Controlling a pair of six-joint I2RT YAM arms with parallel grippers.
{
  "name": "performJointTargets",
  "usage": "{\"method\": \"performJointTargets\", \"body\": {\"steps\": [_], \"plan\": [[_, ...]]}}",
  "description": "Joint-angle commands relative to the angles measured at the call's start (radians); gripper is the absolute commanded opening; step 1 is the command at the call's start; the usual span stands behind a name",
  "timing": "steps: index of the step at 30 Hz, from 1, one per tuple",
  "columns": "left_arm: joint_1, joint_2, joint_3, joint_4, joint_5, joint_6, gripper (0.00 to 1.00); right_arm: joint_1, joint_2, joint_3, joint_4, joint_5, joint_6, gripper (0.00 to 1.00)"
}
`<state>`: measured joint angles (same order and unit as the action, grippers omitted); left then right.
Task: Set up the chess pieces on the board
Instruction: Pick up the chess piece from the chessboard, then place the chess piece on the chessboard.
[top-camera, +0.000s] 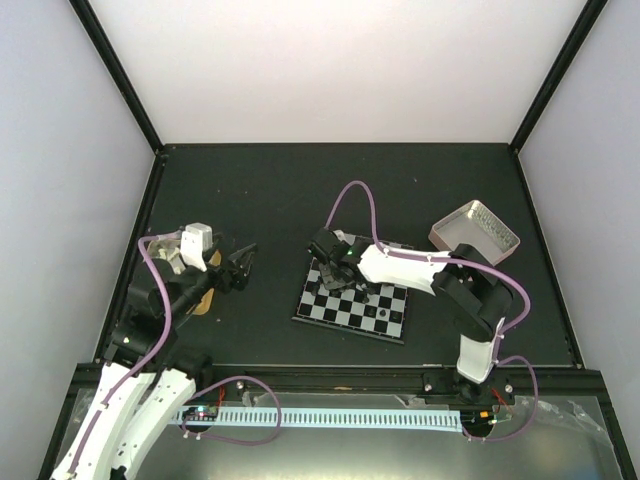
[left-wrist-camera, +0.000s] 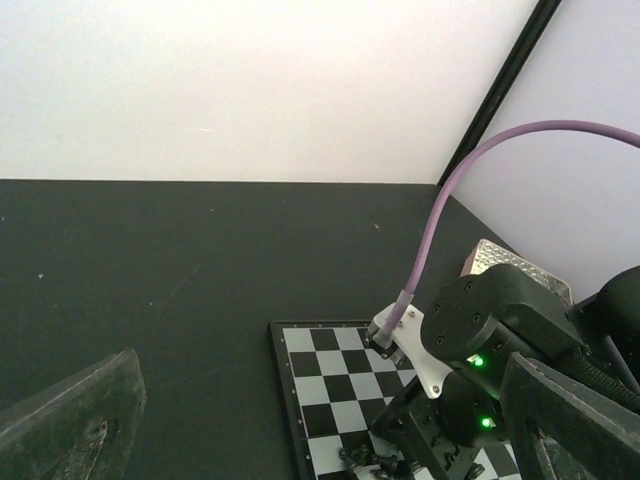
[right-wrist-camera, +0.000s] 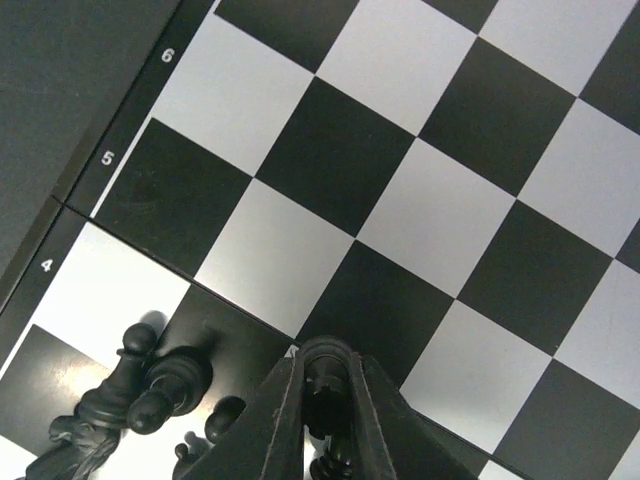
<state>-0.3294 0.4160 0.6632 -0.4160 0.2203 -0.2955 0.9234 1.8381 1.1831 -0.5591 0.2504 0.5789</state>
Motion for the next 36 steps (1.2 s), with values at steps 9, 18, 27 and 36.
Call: {"method": "performJointTargets", "body": {"steps": [9, 18, 27, 36], "plan": [[0.001, -0.016, -0.004, -0.001, -0.025, 0.000, 0.99, -0.007, -0.116, -0.038, 0.059, 0.030, -0.029, 0.07], [0.003, -0.016, -0.002, -0.003, -0.030, 0.000, 0.99, -0.006, -0.399, -0.231, -0.024, 0.004, 0.043, 0.07], [0.010, -0.016, -0.001, -0.011, -0.048, 0.001, 0.99, -0.006, -0.690, -0.409, -0.291, -0.012, 0.184, 0.07], [0.012, -0.016, -0.001, -0.012, -0.048, -0.001, 0.99, -0.005, -0.757, -0.520, -0.318, -0.091, 0.237, 0.07]]}}
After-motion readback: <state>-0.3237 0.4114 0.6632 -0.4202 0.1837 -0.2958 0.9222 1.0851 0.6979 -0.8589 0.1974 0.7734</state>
